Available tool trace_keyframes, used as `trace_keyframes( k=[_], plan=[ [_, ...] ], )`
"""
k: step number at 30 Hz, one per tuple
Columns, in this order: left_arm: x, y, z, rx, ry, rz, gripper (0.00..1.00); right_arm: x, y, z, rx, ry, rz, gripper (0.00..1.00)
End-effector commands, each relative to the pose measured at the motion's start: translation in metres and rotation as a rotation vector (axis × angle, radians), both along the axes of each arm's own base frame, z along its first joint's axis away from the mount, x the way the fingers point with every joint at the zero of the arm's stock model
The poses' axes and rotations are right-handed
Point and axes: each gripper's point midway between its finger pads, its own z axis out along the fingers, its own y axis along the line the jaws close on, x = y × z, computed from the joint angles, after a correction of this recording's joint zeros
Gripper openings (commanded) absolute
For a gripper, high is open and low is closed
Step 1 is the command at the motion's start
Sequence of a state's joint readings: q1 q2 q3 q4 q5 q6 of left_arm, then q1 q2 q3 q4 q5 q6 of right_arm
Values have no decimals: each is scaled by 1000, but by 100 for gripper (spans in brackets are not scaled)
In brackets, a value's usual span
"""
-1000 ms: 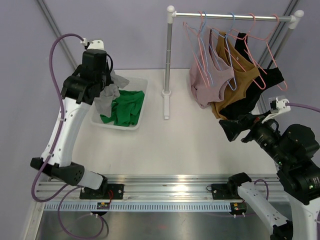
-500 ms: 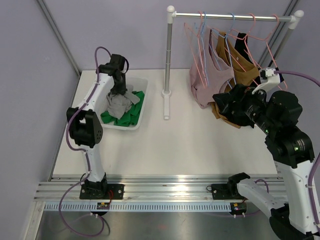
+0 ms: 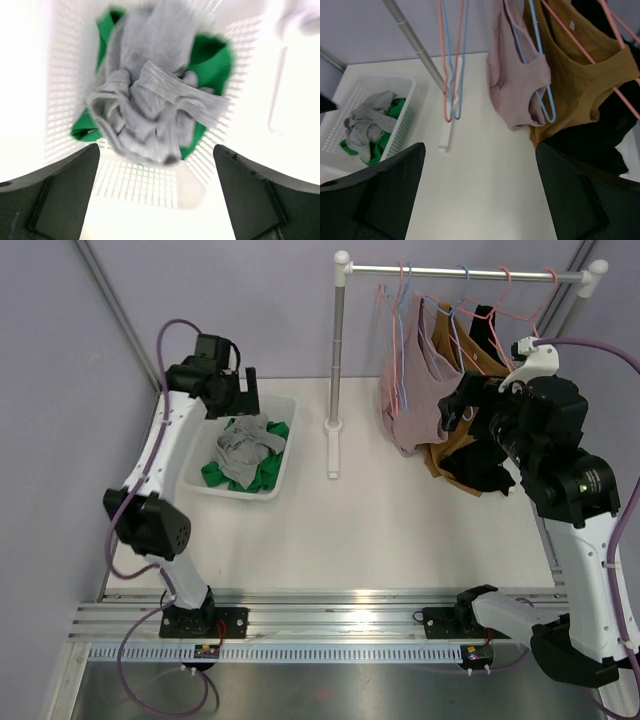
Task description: Remove the tank top from the hanger
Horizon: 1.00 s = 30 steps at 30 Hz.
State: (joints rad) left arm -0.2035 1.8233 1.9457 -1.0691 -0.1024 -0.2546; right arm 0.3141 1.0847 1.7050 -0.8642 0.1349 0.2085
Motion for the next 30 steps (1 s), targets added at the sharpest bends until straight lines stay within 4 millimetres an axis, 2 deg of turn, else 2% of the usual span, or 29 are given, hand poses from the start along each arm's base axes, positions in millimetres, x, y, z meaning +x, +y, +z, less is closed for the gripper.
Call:
trace_keyframes(
  k=[1,2,3,4,5,6,7,8,9,10,11,12,13,14,15,17,19,21,22,25,27,28,29,30],
  plan=[
    [-55,-3,92,-85,-235,-47,99,16,-33,-1,-127,14,-158,100],
    [-70,-6,98,-107,-253,-69,99,21,-40,-2,-147,20,-192,100],
    [-94,-8,120,-142,-338,-98,99,27,-44,-1,-148,19,-206,100],
    [-110,-14,124,-155,-371,-127,99,33,-45,3,-139,13,-198,99],
    [-124,-16,101,-151,-339,-144,99,47,-51,-1,-131,32,-209,98],
    [-146,-14,118,-177,-420,-158,99,54,-41,-2,-114,37,-151,93],
    [-157,-20,116,-203,-432,-189,99,58,-38,6,-109,18,-133,90],
    [-165,-21,108,-214,-434,-209,99,71,-35,0,-126,34,-118,89],
    [-181,-22,100,-232,-462,-233,99,79,-34,4,-123,15,-112,86],
    [-187,-23,89,-237,-457,-246,99,85,-35,10,-122,-2,-115,82],
    [-194,-22,84,-238,-471,-260,99,99,-36,4,-137,8,-115,79],
    [-196,-21,62,-231,-443,-259,99,107,-37,3,-138,8,-102,75],
    [-205,-19,62,-236,-474,-264,99,114,-37,6,-143,-2,-89,72],
    [-207,-17,56,-230,-478,-269,99,129,-36,-2,-168,11,-74,70],
    [-207,-17,40,-226,-463,-262,99,135,-39,-2,-179,6,-72,69],
    [-212,-16,35,-231,-482,-265,99,153,-43,-4,-179,-7,-92,68],
    [-214,-17,26,-243,-471,-268,99,162,-44,-3,-197,-28,-54,67],
    [-215,-23,25,-273,-483,-282,99,175,-36,-8,-190,-33,6,67],
    [-215,-24,13,-277,-462,-283,99,186,-37,-12,-197,-26,8,66],
    [-217,-26,14,-291,-458,-287,99,203,-37,-18,-205,-8,27,61],
    [-217,-29,12,-301,-457,-300,99,212,-39,-24,-225,8,33,53],
    [-217,-31,11,-306,-451,-307,99,214,-38,-20,-228,-1,34,51],
    [-217,-32,9,-306,-445,-311,99,221,-37,-33,-226,39,41,50],
    [-217,-32,7,-302,-438,-310,99,223,-34,-36,-220,48,58,48]
  ],
)
